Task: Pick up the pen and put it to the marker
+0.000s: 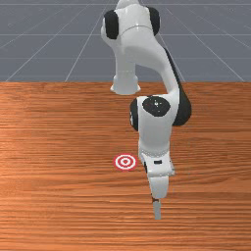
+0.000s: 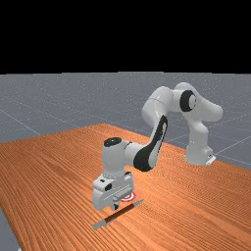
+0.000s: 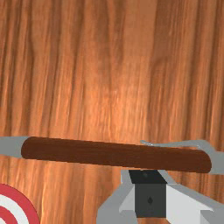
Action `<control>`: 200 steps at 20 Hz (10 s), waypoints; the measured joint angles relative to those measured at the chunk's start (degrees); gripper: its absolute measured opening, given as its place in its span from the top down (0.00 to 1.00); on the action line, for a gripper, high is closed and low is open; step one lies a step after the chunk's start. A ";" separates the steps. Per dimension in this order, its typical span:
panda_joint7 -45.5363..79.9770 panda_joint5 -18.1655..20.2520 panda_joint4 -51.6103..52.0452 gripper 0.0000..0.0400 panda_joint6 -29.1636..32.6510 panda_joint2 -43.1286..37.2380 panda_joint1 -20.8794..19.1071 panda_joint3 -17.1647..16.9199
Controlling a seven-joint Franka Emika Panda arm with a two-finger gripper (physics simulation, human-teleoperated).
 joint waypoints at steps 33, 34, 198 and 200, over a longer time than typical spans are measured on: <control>-1.32 0.47 24.68 1.00 -9.59 14.60 -1.73 -1.00; -1.36 0.47 26.78 1.00 -9.94 16.45 -1.67 -1.02; -0.64 -2.62 -11.19 0.00 18.00 -2.58 -0.43 0.63; -0.26 -2.91 -12.11 0.00 19.23 -2.79 -0.19 0.23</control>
